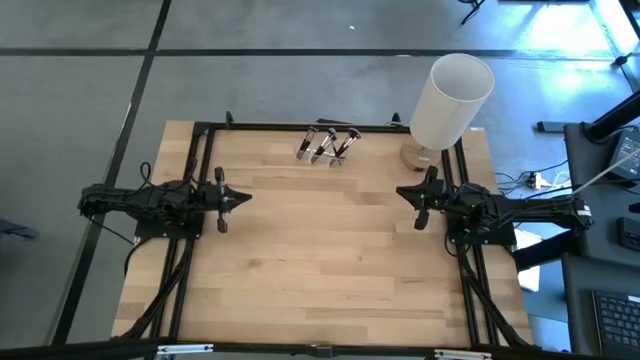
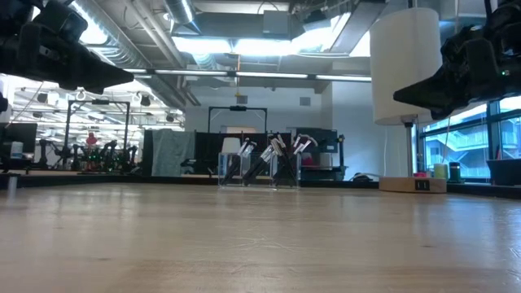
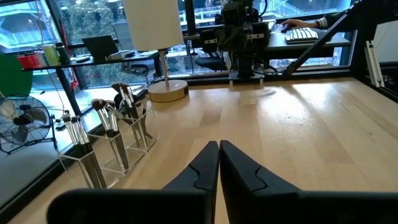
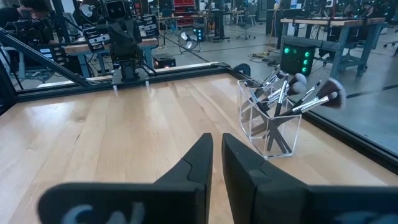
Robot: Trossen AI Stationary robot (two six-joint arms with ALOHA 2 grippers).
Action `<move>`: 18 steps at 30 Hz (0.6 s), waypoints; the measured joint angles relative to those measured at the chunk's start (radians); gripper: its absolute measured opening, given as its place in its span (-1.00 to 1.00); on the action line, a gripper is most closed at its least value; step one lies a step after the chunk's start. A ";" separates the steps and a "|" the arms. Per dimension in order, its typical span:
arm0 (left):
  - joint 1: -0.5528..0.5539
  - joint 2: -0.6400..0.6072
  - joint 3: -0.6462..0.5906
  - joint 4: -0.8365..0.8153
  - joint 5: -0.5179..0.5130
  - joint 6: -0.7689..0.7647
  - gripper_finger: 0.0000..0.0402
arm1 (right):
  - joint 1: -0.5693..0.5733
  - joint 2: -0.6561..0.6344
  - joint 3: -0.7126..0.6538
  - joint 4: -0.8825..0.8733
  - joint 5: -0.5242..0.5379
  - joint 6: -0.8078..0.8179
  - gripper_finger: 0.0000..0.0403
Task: Pick & Place Makeup Brushes
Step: Return to Home Position
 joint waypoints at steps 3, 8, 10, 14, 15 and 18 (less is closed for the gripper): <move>0.000 0.000 0.000 0.000 0.000 0.000 -0.95 | 0.000 0.000 0.000 0.000 0.000 0.000 -0.82; 0.000 0.000 0.000 0.000 0.000 0.000 -0.97 | 0.000 0.000 0.000 0.000 0.000 0.000 -0.82; 0.000 0.000 0.000 0.000 0.000 0.000 -0.97 | 0.000 0.000 0.000 0.000 0.000 0.000 -0.82; 0.000 0.000 0.000 0.000 0.000 0.000 -0.95 | 0.000 0.000 0.000 0.000 0.000 0.000 -0.82; 0.000 0.000 0.000 0.000 0.000 0.000 -0.95 | 0.000 0.000 0.000 0.000 0.000 0.000 -0.82; 0.000 0.000 0.000 0.000 0.000 0.000 -0.94 | 0.000 0.000 0.000 0.000 0.000 0.000 -0.82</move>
